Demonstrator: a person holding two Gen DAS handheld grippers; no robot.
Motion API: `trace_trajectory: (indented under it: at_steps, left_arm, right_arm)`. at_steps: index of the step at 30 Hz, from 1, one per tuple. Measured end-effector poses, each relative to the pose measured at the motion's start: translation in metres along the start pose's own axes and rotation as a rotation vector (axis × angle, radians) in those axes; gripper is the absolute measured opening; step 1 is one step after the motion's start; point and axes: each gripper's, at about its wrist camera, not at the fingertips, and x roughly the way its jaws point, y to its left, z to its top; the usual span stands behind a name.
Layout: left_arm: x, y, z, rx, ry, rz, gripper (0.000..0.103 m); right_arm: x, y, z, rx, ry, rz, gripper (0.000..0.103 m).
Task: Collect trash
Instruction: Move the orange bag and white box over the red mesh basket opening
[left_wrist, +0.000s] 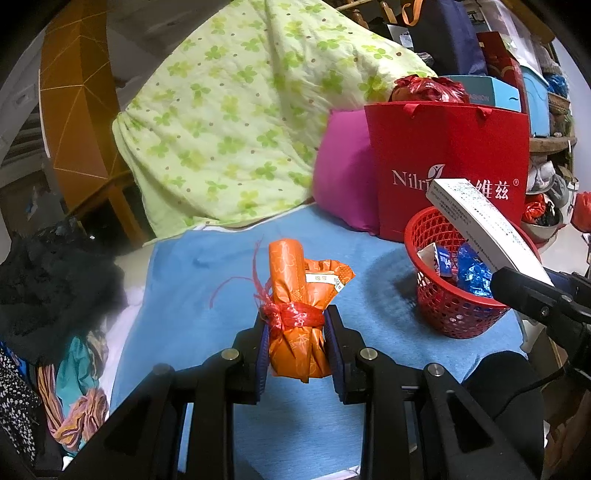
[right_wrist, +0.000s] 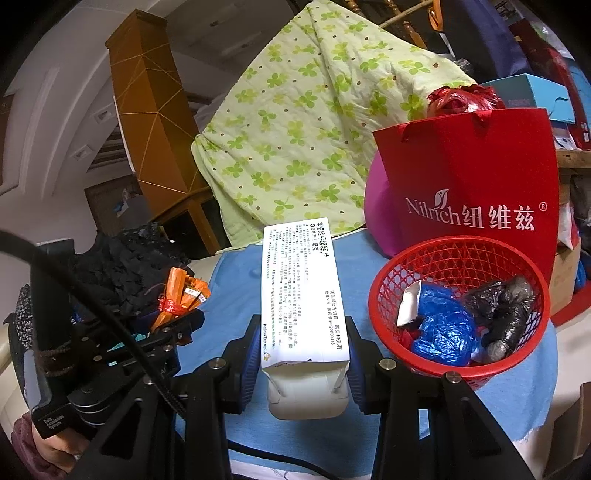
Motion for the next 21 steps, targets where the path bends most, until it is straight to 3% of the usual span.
trace_trajectory:
  at_steps: [21]
  left_arm:
    - [0.006,-0.029,0.006,0.055,0.012,-0.025,0.03]
  right_arm:
    - [-0.01,-0.027,-0.002,0.056,-0.011,-0.033,0.043]
